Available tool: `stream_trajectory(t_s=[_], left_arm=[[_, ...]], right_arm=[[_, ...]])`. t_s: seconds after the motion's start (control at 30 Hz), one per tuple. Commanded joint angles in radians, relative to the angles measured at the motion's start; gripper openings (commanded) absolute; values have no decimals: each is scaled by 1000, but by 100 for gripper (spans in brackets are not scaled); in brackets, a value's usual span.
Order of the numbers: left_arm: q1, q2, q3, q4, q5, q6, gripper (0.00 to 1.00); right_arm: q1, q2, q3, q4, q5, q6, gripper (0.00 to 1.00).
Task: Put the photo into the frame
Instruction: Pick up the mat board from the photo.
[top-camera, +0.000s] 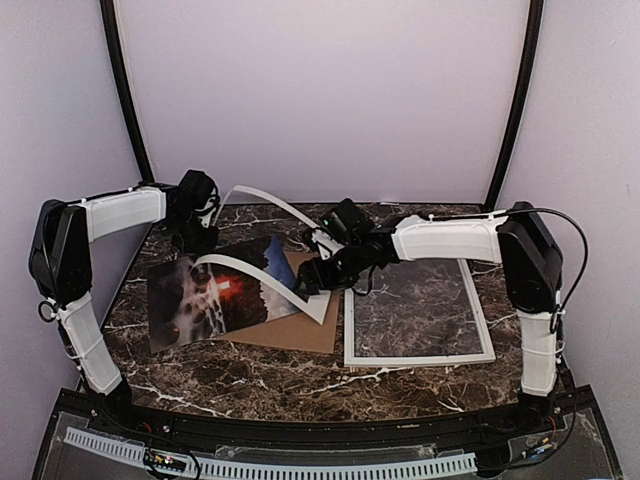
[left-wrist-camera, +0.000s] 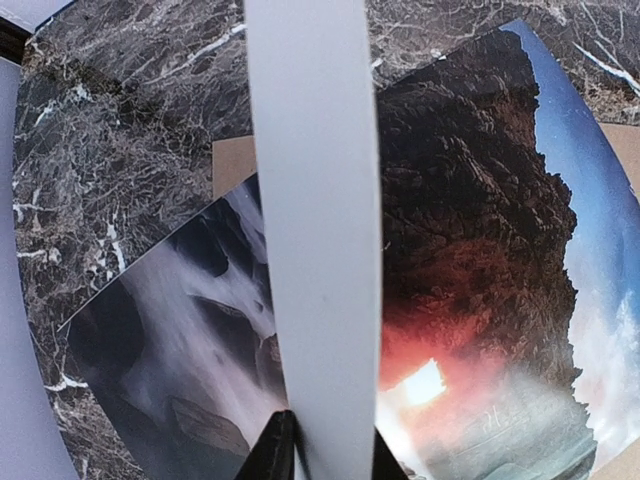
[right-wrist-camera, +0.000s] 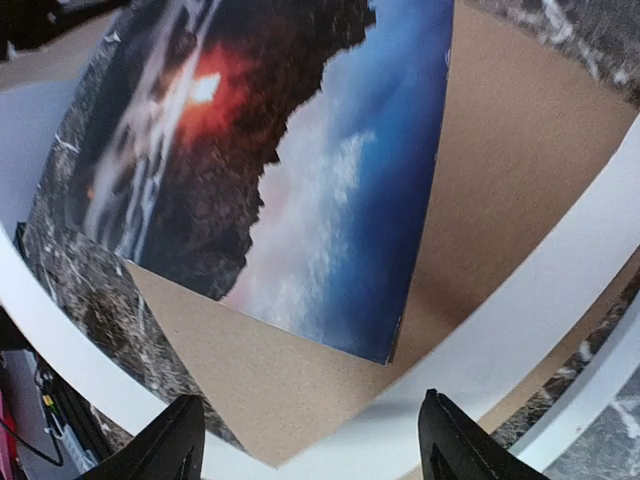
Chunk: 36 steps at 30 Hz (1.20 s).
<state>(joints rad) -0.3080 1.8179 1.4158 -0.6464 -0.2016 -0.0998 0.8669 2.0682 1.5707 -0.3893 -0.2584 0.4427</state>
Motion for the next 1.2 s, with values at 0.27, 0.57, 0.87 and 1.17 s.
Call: stream_trajectory(t_s=[0.27, 0.57, 0.87, 1.17], left_arm=[[-6, -38, 58, -30, 3, 4, 19], [-6, -103, 39, -6, 95, -53, 19], [-6, -178, 49, -18, 114, -72, 19], [-6, -235, 46, -16, 87, -19, 19]], right_arm=[[-108, -262, 4, -19, 50, 7, 77], [-194, -348, -229, 121, -7, 122, 77], [-203, -343, -368, 270, -89, 221, 77], [-210, -424, -283, 143, -13, 64, 77]])
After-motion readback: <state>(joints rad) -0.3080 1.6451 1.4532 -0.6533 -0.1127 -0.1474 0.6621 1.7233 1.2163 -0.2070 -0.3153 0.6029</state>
